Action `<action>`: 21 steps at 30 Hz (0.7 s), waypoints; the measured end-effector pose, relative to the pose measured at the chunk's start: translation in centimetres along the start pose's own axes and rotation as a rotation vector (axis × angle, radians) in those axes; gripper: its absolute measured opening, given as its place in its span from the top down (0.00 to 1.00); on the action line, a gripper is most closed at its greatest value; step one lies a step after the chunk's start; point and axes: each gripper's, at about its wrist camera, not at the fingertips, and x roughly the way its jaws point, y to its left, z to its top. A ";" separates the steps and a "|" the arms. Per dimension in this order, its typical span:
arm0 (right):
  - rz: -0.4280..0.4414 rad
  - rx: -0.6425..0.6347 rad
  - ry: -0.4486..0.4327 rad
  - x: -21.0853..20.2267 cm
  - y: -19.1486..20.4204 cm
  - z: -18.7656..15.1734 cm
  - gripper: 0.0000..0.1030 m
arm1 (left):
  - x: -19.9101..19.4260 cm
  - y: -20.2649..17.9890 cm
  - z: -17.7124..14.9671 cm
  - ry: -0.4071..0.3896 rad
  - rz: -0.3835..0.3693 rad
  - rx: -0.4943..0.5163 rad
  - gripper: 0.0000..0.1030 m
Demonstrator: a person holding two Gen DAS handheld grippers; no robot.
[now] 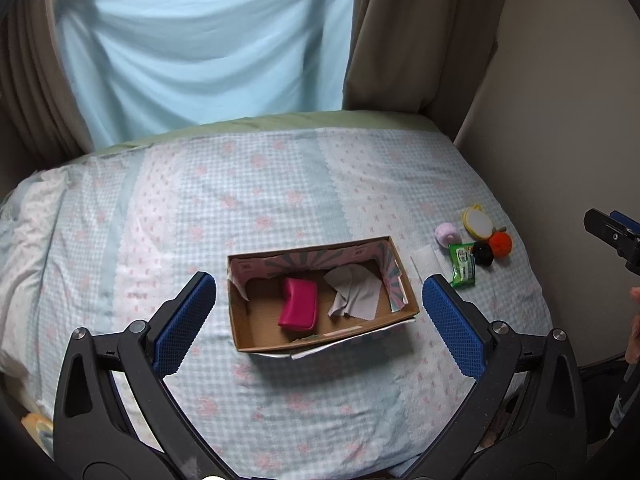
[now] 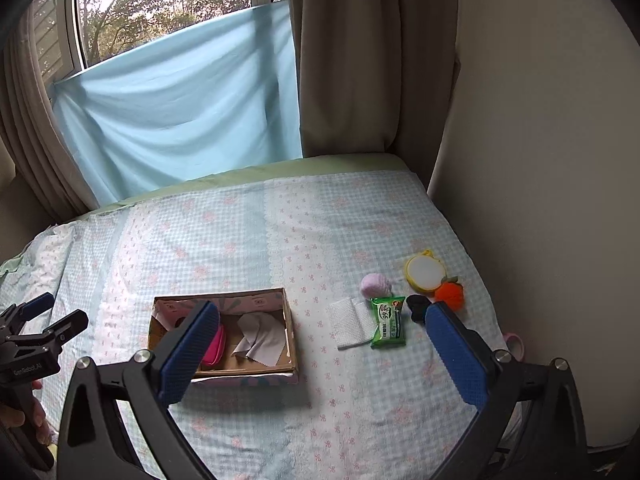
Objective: Organize soft objects
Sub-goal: 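Move both grippers from the box back to the remaining items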
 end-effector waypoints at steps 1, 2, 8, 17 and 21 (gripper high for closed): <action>0.003 -0.001 -0.010 0.1 -1.2 0.2 0.00 | 0.2 -1.1 0.1 -0.002 0.003 -0.004 0.00; 0.001 -0.004 -0.019 0.2 -2.4 0.4 0.00 | 0.4 -2.3 0.2 -0.006 0.009 -0.009 0.00; 0.027 -0.015 -0.045 2.4 -10.6 1.7 0.00 | 2.1 -10.7 0.7 -0.018 0.043 -0.047 0.00; 0.040 -0.009 -0.012 7.8 -20.8 1.1 0.00 | 7.3 -21.5 -0.4 0.040 0.013 -0.084 0.00; 0.050 0.019 0.011 10.5 -23.4 0.7 0.00 | 10.2 -24.8 -0.6 0.064 -0.010 -0.060 0.00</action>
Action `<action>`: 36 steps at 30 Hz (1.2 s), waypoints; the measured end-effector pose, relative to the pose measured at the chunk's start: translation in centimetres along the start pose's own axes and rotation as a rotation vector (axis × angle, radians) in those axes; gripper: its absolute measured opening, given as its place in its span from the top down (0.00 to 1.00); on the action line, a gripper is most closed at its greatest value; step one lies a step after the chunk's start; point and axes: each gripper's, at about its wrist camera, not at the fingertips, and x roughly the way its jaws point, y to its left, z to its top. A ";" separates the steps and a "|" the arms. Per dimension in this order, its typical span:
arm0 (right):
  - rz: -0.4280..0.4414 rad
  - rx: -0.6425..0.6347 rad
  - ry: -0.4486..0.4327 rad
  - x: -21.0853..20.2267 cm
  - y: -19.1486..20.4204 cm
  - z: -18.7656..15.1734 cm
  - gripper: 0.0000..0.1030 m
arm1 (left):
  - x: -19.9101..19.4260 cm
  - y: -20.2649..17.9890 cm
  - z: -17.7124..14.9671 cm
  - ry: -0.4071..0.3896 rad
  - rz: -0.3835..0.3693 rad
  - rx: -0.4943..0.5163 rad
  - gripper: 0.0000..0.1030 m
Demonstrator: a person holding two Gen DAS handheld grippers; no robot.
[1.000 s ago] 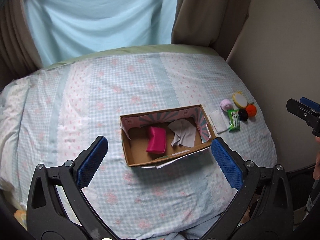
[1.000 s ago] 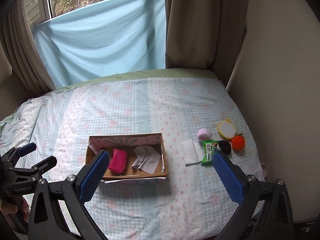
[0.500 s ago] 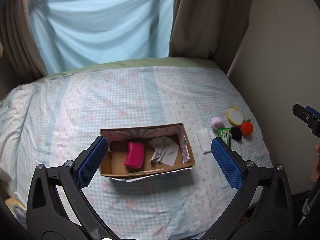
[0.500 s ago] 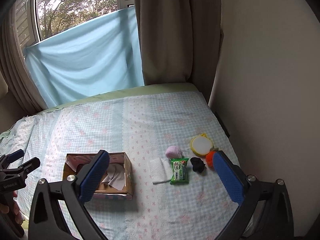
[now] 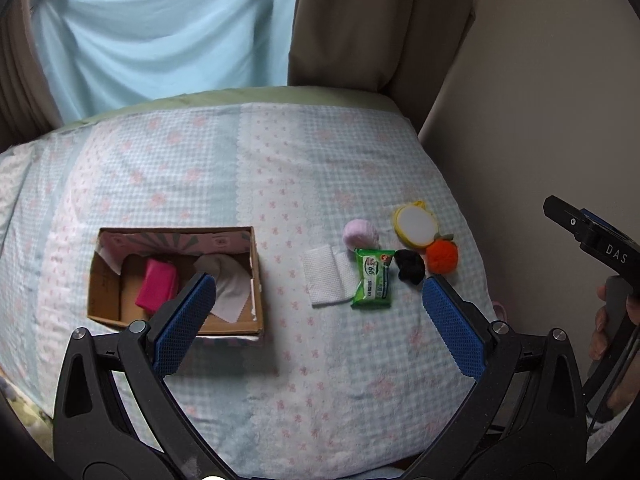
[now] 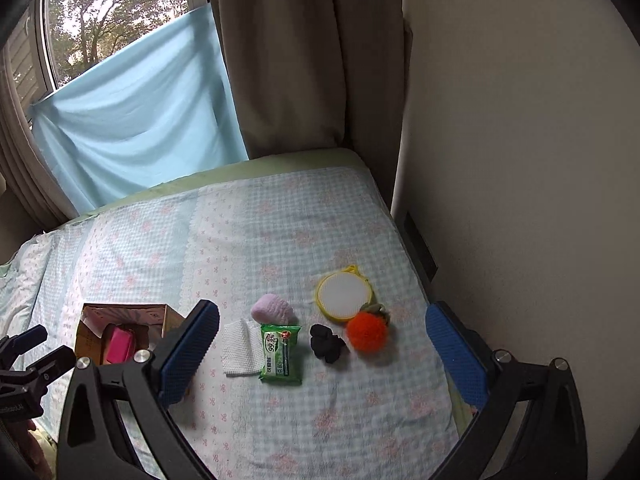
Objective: Organize soft objects
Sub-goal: 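Move both grippers from the box back to the remaining items, then grasp green wipes pack with left gripper while right gripper grasps orange pompom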
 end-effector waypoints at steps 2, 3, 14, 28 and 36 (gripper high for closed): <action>-0.002 0.030 0.019 1.4 -1.2 -0.2 0.00 | 1.9 -1.5 0.0 0.018 -0.010 0.020 0.00; -0.002 0.049 0.027 2.1 -1.8 -0.2 0.00 | 2.9 -2.1 0.0 0.024 -0.018 0.028 0.00; -0.008 0.144 0.105 12.2 -5.9 -2.9 0.00 | 17.6 -7.4 -1.3 0.108 -0.054 0.110 0.00; 0.004 0.159 0.200 26.2 -7.2 -8.2 0.05 | 32.0 -9.6 -6.5 0.176 0.010 0.142 0.18; -0.012 0.197 0.223 29.7 -7.6 -9.3 0.18 | 34.6 -9.9 -6.6 0.202 0.001 0.129 0.38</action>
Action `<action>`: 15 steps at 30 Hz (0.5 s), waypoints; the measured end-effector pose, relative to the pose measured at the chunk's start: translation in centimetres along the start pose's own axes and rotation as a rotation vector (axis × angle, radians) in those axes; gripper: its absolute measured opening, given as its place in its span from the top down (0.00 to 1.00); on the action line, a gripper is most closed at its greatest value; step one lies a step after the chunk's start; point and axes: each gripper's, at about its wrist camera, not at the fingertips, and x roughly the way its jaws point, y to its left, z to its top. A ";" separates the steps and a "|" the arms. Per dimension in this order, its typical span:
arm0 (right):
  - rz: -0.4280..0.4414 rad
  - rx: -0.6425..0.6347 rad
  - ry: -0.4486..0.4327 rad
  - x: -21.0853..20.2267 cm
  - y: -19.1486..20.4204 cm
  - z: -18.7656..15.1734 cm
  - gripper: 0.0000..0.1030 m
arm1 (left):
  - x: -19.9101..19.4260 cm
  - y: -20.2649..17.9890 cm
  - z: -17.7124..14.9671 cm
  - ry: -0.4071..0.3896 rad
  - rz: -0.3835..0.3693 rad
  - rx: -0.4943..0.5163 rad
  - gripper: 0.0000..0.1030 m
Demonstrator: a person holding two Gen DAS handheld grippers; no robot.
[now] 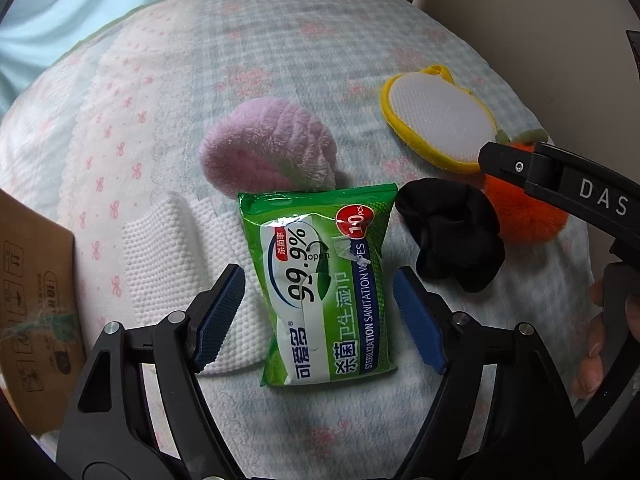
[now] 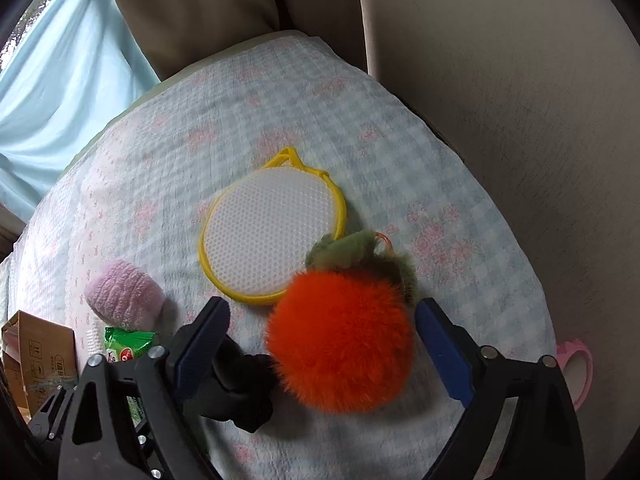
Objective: Organize soft objects
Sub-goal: 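Grasp green wipes pack with left gripper while right gripper grasps orange pompom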
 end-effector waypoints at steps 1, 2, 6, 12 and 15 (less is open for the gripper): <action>-0.018 0.005 0.011 0.4 0.0 -0.1 0.23 | 0.2 -0.1 0.1 0.006 -0.003 0.001 0.41; -0.039 0.010 0.020 0.6 -0.1 -0.2 0.28 | 0.4 -0.2 0.1 0.010 0.003 0.004 0.44; -0.059 0.048 0.031 0.8 -0.7 -0.8 0.43 | 0.7 -0.3 0.1 0.017 0.006 0.003 0.50; -0.054 0.080 0.054 0.9 -1.4 -1.9 0.66 | 0.5 -0.7 -0.2 0.008 0.013 0.017 0.58; -0.058 0.073 0.033 0.5 -1.5 -2.0 0.67 | 0.2 -0.7 -0.2 -0.002 0.011 0.012 0.61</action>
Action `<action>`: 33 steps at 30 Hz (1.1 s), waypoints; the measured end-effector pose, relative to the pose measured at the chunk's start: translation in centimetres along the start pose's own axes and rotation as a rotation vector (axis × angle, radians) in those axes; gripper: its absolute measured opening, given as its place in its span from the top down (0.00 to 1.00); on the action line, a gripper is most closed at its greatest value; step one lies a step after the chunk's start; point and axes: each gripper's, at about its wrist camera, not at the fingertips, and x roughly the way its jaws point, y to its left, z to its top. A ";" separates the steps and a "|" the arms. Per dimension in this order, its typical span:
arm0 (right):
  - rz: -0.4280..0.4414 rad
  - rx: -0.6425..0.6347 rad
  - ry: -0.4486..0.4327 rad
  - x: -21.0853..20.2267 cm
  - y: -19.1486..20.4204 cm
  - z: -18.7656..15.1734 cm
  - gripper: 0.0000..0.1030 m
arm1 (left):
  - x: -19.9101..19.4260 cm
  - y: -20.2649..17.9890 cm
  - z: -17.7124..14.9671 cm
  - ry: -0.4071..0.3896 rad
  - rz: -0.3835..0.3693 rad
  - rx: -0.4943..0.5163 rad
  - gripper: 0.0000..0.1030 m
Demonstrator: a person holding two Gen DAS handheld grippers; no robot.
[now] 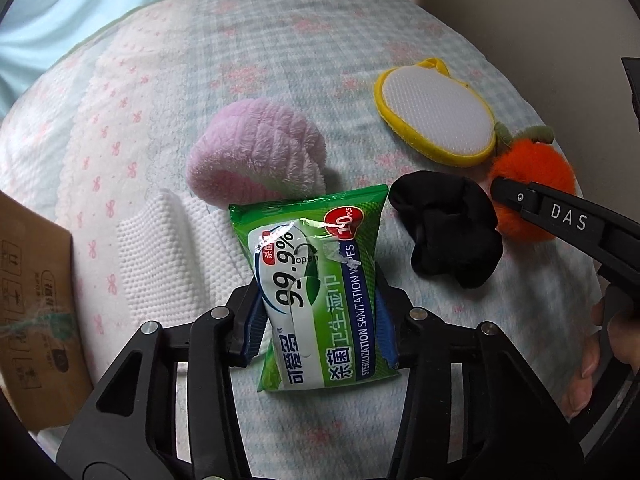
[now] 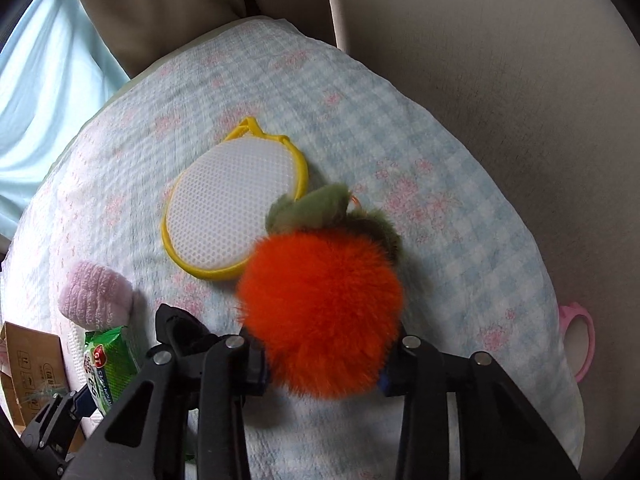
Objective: Organize soft objects
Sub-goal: 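Grasp green wipes pack with left gripper while right gripper grasps orange pompom, then lift and carry wipes pack and orange pompom toward the box with both grippers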
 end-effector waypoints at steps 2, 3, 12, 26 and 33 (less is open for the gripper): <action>-0.003 -0.005 -0.014 -0.4 -0.1 0.1 0.68 | -0.3 0.1 0.0 -0.009 0.001 -0.003 0.62; -0.003 -0.006 -0.018 -0.6 -0.2 0.1 0.68 | -0.5 0.1 -0.1 -0.015 0.001 -0.004 0.62; 0.002 -0.016 -0.074 -3.5 -0.1 0.6 0.69 | -3.6 -0.1 0.1 -0.078 -0.015 -0.003 0.64; 0.089 -0.126 -0.239 -17.7 3.6 1.7 0.69 | -18.0 2.2 1.7 -0.268 -0.016 -0.060 0.64; 0.144 -0.244 -0.285 -27.1 8.5 1.3 0.69 | -27.7 7.1 2.0 -0.322 0.021 -0.132 0.64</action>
